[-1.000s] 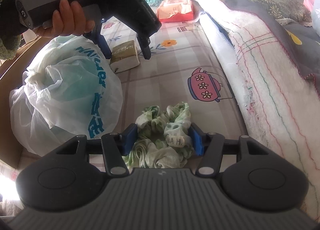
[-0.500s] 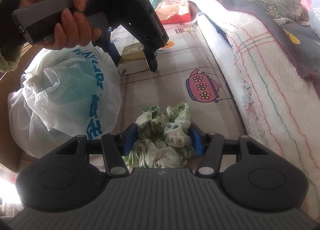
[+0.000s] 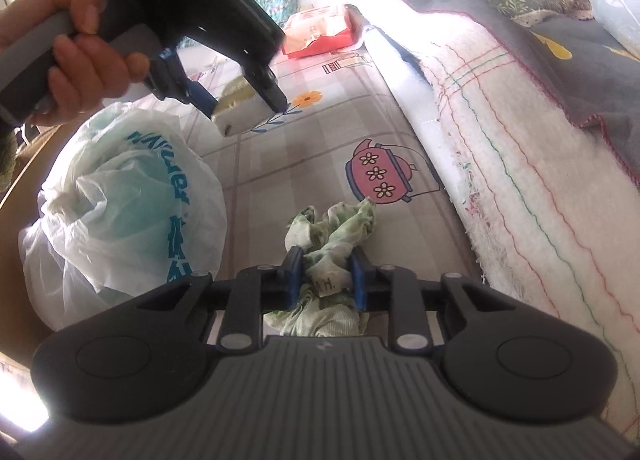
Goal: Organize soft objects
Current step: 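Close the left gripper on the gold pack while the right gripper grasps the scrunchie, then carry the gold pack and scrunchie into the box and open both grippers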
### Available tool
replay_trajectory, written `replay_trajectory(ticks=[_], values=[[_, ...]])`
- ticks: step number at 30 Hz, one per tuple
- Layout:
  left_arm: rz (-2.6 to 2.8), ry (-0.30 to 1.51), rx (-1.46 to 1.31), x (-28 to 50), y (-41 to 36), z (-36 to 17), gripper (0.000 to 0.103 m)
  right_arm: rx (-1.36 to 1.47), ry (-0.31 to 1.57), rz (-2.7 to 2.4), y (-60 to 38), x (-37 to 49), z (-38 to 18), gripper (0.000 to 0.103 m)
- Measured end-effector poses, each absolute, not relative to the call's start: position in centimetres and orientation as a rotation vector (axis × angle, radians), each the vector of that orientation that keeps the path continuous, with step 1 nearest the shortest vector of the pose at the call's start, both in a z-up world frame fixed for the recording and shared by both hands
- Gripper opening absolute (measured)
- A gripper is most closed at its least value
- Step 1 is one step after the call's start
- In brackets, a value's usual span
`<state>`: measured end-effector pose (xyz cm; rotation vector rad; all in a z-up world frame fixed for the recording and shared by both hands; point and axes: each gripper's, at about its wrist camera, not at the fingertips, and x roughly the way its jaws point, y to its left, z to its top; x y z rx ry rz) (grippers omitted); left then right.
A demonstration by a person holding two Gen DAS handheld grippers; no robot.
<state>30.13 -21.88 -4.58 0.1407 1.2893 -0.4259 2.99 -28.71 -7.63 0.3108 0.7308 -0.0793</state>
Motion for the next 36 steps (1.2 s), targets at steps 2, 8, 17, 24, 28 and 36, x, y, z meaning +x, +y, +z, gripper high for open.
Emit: replay_trajectory(ticks=[2, 8, 17, 24, 28, 36], values=[[-0.449, 1.258, 0.118, 29.2, -21.2, -3.0, 0.064, 0.327, 0.717, -0.082, -28.7, 2.6, -7.4, 0.021], [-0.509, 1.167, 0.059, 25.8, -17.7, 2.0, 0.064, 0.36, 0.665, -0.082, -28.4, 1.4, -6.0, 0.018], [-0.477, 0.991, -0.053, 19.6, -7.3, 9.1, 0.064, 0.343, 0.572, -0.073, -27.7, -0.8, -2.3, 0.018], [-0.319, 0.904, -0.155, 14.0, 3.0, 11.1, 0.064, 0.369, 0.52, 0.06, -25.4, -0.6, 0.7, 0.018], [-0.238, 0.9, -0.233, 11.3, 8.6, 9.9, 0.064, 0.364, 0.531, 0.178, -22.4, 0.6, 2.5, 0.018], [-0.135, 1.066, -0.304, 8.5, 15.9, 2.8, 0.064, 0.362, 0.554, 0.405, -15.0, 2.8, 5.9, 0.018]])
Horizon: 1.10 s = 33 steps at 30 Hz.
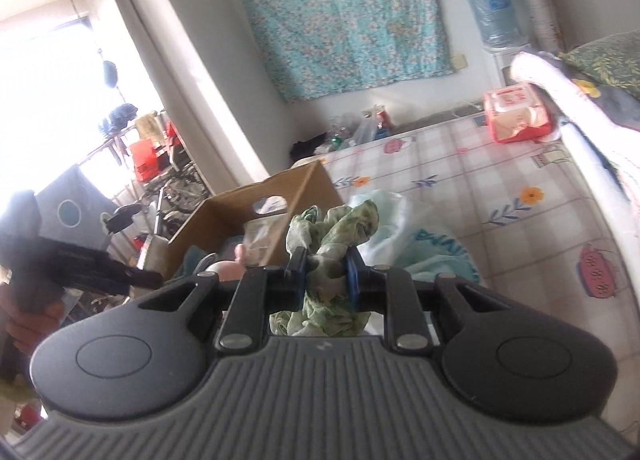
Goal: Organize soft objects
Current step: 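Carry the gold pack and scrunchie into the box and open both grippers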
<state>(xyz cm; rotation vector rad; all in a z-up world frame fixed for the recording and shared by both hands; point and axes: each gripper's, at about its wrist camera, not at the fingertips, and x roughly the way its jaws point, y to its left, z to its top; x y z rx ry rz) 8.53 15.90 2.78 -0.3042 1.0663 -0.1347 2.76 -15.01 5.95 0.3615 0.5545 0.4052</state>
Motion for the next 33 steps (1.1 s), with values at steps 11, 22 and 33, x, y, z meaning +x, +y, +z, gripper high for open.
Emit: replay_trajectory(ticks=[11, 22, 33], values=[[-0.108, 1.29, -0.275, 9.1, 19.4, -5.2, 0.064, 0.19, 0.659, 0.638, -2.8, 5.8, 8.2, 0.019], [-0.114, 1.329, -0.238, 9.1, 20.3, -6.5, 0.066, 0.092, 0.774, 0.687, 3.5, 9.2, 7.1, 0.02], [-0.087, 1.17, -0.38, 6.8, 23.9, -2.1, 0.075, 0.016, 0.836, 0.731, 6.6, 11.5, 5.2, 0.021]])
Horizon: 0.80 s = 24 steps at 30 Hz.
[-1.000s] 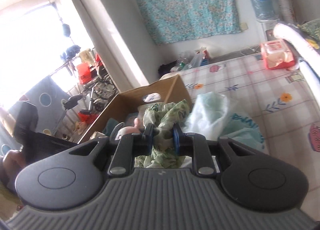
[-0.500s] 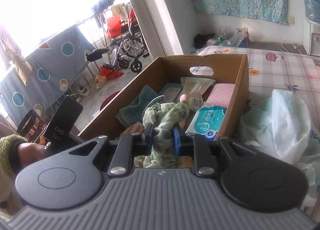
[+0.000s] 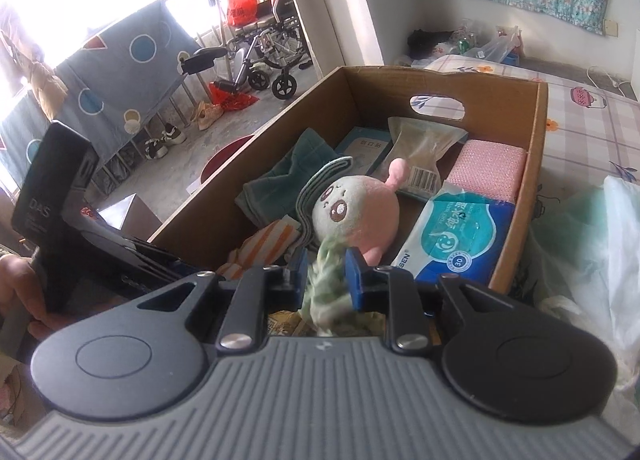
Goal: Organize soft objects
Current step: 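Carry the gold pack and scrunchie into the box and open both grippers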
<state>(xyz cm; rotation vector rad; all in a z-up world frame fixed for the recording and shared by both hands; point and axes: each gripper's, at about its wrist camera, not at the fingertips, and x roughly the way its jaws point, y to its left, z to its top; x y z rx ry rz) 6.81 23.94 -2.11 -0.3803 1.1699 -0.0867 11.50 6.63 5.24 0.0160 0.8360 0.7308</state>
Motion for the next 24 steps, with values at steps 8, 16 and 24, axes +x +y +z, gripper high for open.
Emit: replay_trajectory(ticks=[8, 16, 24], values=[[-0.056, 1.09, -0.375, 7.0, 23.4, -0.2, 0.08, -0.001, 0.829, 0.736, 7.2, 11.9, 4.9, 0.021], [-0.047, 1.049, -0.362, 6.6, 22.5, 0.2, 0.081, 0.074, 0.777, 0.696, 4.5, 11.0, 6.5, 0.021], [-0.016, 0.893, -0.216, 4.9, 18.9, 2.3, 0.091, 0.208, 0.706, 0.593, -0.9, 7.8, 8.0, 0.04]])
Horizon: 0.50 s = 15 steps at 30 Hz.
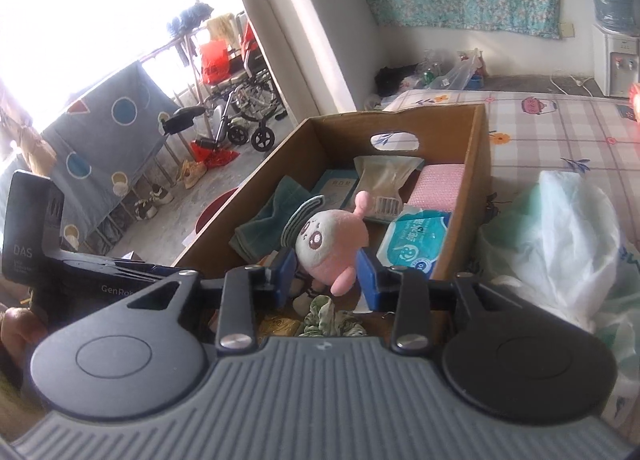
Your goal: Organize soft objects
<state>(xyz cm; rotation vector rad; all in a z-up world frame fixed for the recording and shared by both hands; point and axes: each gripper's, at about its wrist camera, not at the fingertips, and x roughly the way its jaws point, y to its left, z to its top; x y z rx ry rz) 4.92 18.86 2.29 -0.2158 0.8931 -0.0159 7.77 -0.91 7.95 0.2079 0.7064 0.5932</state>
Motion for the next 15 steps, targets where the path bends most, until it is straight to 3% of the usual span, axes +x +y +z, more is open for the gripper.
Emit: replay_trajectory(ticks=[4, 7, 15], values=[[-0.003, 0.787, -0.126, 3.5, 16.2, 3.8, 0.101, 0.244, 0.662, 0.519, -3.6, 5.4, 8.3, 0.055], [-0.014, 0.734, -0.111, 2.4, 14.5, 4.7, 0.103, 0.25, 0.642, 0.46, -5.1, 3.7, 8.2, 0.08], [-0.016, 0.71, -0.16, 0.1, 11.1, 5.0, 0.103, 0.164, 0.64, 0.354, -6.1, -0.2, 6.9, 0.102]])
